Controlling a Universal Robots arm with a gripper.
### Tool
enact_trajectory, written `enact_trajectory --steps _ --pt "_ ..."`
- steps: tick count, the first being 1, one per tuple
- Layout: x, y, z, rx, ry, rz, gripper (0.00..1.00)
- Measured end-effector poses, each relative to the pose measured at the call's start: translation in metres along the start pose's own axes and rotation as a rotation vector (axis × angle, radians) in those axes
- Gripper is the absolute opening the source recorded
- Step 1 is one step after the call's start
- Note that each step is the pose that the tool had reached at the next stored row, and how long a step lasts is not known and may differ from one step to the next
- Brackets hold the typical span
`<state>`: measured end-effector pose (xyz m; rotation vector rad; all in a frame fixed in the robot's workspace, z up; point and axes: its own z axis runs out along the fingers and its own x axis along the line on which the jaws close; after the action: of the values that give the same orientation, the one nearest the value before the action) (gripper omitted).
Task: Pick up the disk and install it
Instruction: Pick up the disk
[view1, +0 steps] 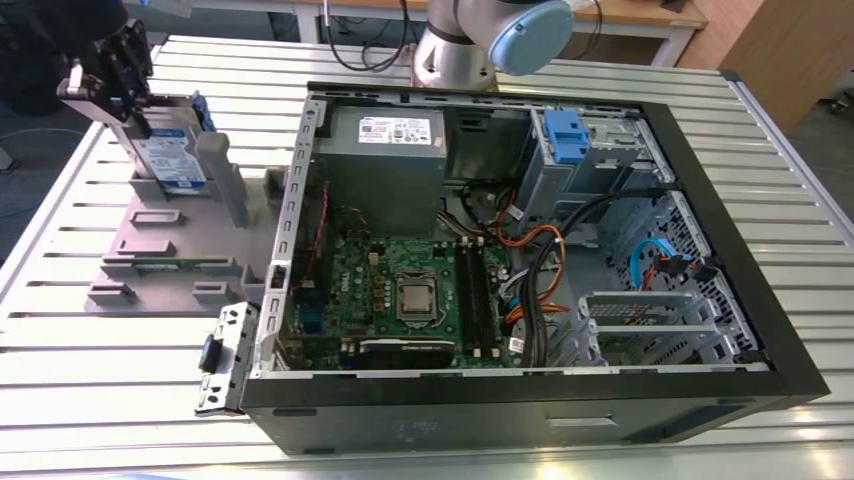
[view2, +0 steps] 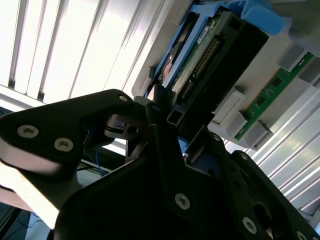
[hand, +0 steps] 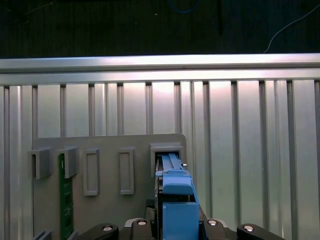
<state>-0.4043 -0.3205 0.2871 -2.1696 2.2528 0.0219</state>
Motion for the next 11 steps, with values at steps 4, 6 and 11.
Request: enact_trajectory --steps 4,6,11 --pt "0.0 0.0 -0.0009 -0.0001 0.0 0.0 0.36" --pt "0.0 0.0 -0.0029 -0.0001 0.0 0.0 0.36" --pt "-0.0001 0.0 -0.0054 -0.0002 0.0001 0.0 0.36"
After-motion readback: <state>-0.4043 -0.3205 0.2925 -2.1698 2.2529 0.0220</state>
